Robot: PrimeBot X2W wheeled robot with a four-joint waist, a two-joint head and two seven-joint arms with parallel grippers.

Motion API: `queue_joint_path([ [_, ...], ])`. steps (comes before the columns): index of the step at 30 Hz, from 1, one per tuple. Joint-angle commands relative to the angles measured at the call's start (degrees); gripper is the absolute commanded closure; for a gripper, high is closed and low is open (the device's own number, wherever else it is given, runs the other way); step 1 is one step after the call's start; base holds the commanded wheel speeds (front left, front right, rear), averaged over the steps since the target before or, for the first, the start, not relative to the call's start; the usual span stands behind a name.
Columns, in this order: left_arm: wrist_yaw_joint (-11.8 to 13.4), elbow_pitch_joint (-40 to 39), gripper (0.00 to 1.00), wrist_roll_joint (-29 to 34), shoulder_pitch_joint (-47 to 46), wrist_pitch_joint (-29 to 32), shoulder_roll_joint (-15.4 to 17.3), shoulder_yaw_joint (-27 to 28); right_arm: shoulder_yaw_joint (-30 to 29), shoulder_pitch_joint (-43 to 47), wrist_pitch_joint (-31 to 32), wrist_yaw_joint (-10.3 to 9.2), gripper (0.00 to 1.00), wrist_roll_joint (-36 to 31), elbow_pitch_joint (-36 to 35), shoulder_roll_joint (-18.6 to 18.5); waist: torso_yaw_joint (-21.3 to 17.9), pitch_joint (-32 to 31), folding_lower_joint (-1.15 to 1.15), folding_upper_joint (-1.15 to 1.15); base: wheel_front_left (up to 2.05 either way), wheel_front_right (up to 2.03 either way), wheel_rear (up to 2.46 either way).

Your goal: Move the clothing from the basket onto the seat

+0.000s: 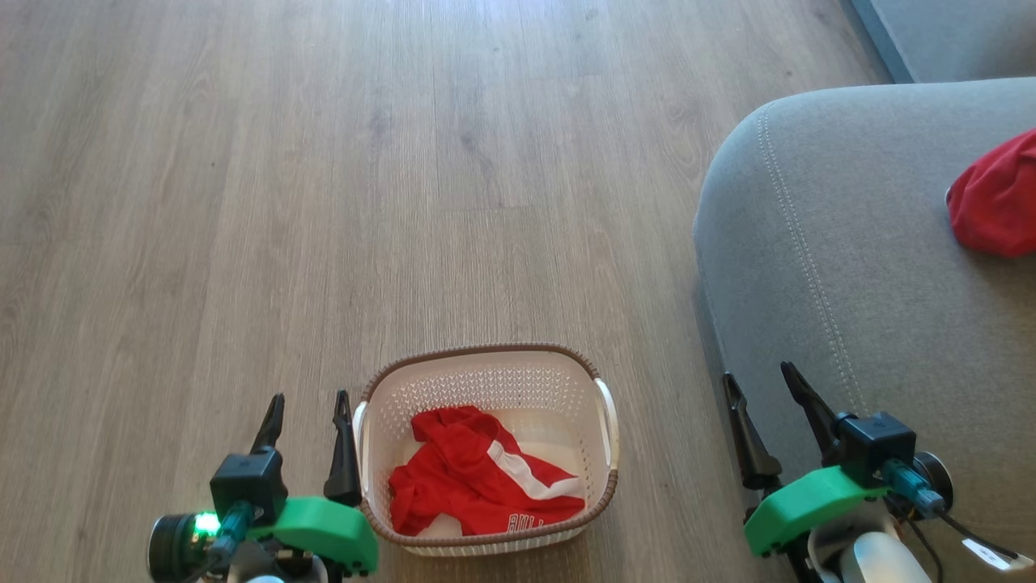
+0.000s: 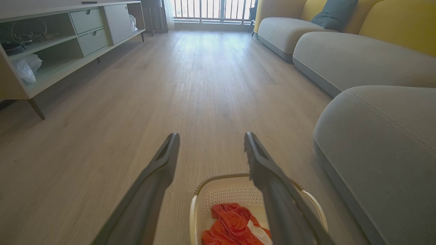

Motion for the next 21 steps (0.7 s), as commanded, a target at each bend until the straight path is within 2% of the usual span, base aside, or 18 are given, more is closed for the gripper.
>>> queue_joint_path([
  [1, -0.33, -1.52, 0.00, -0.12, -1.94, -0.29, 0.04, 1.49, 0.98, -2.35, -0.30, -0.01, 0.00, 0.33, -1.70, 0.22, 0.06, 0.09, 0.00, 0.00, 0.00, 0.00, 0.00],
  [11, -1.23, -0.26, 0.00, -0.46, -2.28, -0.29, 0.04, 0.64, 0.24, -2.55, -0.30, -0.01, 0.00, 0.16, -1.89, 0.22, -0.45, 1.94, 0.00, 0.00, 0.00, 0.00, 0.00],
  [21, -2.94, 2.52, 0.00, 0.78, -7.37, -0.29, 0.04, -1.13, -2.22, -5.56, -0.30, -0.01, 0.00, -0.51, -3.99, 0.22, -2.23, 13.14, 0.00, 0.00, 0.00, 0.00, 0.00],
])
